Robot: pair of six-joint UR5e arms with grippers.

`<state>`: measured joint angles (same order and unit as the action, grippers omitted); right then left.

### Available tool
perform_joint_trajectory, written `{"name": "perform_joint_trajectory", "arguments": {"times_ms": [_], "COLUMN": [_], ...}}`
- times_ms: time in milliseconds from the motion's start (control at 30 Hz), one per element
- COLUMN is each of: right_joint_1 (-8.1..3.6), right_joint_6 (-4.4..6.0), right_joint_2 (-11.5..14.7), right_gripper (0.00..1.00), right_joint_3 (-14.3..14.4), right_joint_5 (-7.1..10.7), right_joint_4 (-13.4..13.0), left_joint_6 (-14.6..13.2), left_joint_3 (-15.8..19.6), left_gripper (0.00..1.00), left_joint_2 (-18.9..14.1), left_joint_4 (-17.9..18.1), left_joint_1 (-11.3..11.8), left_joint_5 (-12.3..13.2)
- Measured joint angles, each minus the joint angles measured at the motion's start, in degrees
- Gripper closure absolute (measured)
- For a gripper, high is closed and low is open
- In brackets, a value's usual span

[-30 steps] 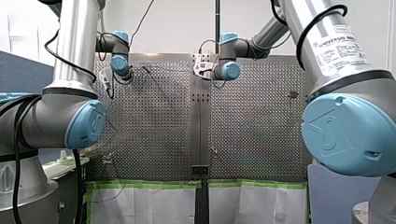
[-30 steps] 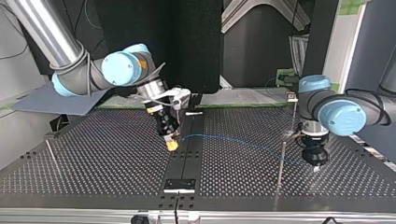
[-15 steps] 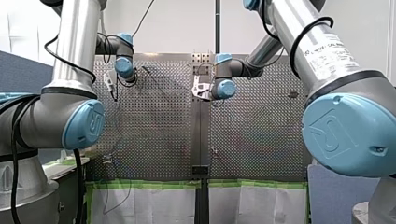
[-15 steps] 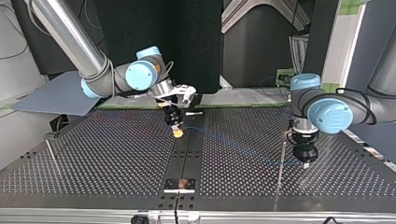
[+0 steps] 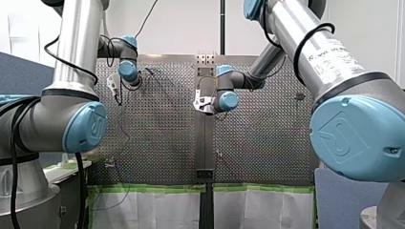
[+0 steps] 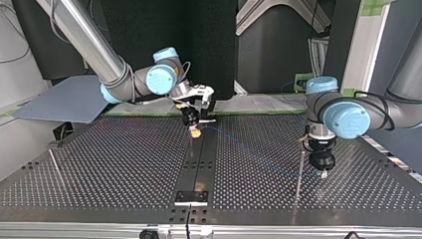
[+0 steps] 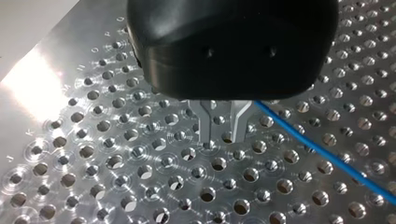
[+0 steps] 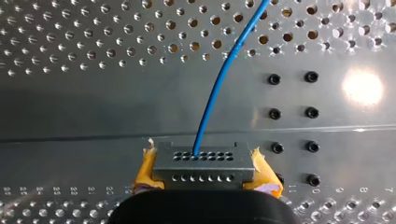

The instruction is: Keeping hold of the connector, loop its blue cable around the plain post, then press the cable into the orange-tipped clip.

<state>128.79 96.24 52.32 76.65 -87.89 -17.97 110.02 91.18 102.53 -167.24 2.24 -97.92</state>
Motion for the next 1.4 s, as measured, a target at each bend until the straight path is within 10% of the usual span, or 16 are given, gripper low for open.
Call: {"name": "perform_joint_trajectory", "arguments": {"times_ms": [200, 467, 867, 1400], "right_joint_1": [0.32, 1.18, 2.88, 3.94], "right_joint_6": [-0.01, -0.25, -2.66, -3.08], "right_joint_2": [-0.10, -0.48, -5.04, -9.36], "right_gripper": [1.00, 1.00, 1.00, 1.00], "right_joint_3": [1.56, 2.18, 2.44, 4.01], "right_joint_5": [0.10, 0.15, -1.18, -1.78], "right_joint_4": [-2.12, -3.08, -1.74, -3.73], "left_joint_6": [0.48, 1.35, 1.63, 1.60], "left_joint_3": [0.02, 2.01, 2.73, 2.75], "left_gripper": [0.66, 0.00, 0.00, 0.00], "left_joint_2": [0.00, 0.31, 0.33, 0.33], "left_joint_4": [0.18, 3.63, 1.48, 0.99], "left_joint_1": [-0.18, -0.76, -1.37, -2.29], "left_joint_5": [1.14, 5.01, 1.03, -2.15]}}
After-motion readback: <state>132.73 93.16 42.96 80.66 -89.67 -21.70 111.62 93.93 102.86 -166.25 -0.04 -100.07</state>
